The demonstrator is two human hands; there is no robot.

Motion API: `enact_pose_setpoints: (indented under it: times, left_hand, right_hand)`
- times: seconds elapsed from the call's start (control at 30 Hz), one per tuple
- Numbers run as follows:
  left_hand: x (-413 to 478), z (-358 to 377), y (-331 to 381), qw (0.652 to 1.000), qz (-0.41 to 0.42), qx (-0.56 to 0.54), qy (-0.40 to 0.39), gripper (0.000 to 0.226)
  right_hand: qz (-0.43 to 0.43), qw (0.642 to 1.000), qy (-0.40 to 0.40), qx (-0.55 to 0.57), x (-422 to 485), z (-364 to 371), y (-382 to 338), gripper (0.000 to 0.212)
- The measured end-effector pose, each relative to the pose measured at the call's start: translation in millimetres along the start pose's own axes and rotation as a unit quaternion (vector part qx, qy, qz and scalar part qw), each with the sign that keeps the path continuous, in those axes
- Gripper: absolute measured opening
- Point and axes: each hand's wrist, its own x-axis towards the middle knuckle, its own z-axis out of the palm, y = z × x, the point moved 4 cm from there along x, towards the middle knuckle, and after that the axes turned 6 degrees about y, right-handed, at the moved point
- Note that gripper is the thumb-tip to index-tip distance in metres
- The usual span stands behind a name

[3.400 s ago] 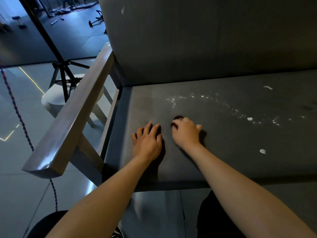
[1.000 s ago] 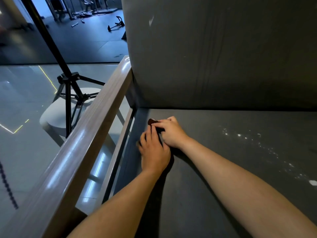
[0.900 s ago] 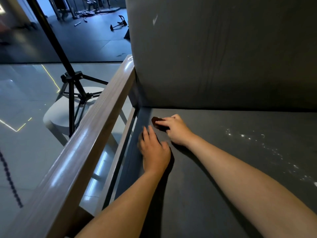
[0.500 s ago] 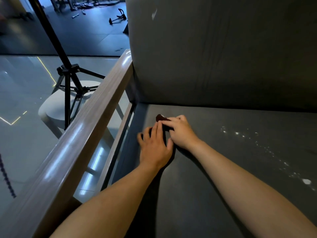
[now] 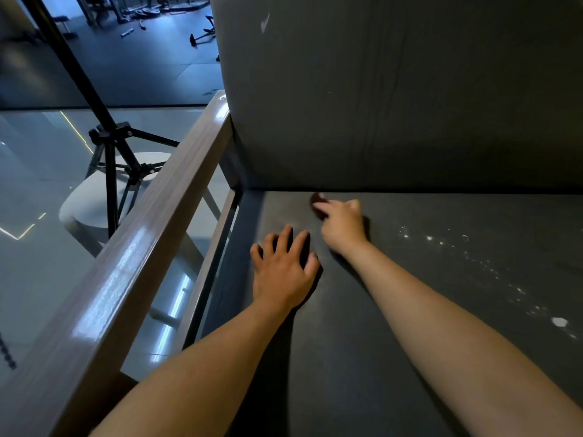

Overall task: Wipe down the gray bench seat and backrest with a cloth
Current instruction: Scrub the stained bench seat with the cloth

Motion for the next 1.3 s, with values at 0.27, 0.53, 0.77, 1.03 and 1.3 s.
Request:
enact_pose_setpoints:
  times: [0.27,0.53,0.77,1.03,1.3]
  left_hand:
    - [2,1,-3,1.000,-0.004,0.000,-0.003,0.055]
    - [-6,-7,6,1.000,-0.004,0.024,-0.008,0.055]
    - [-71,-30,15,0.997,-0.005,-0.080,-0.003,0.052]
    - [-133,-40,-19,0.995,-0.038,-0.081,-0.033,0.052]
    - [-150,-47,6,0.992,-0.089,-0.094,0.008,0.051]
  right_hand:
    - [0.029,0.993,0.043,-0.104,-28,-53,47,0.059]
    - [0.021,0.999,0.013,-0.034,-67,-39,25,0.062]
    - [-0.113,0.991,-0.066,0.037,-159,-39,-9,0.054]
    - [0.066,0.997,0.005,-0.049,-135,-72,34,0.065]
    - [-0.114,0.991,-0.063,0.033,-223,-39,-44,0.047]
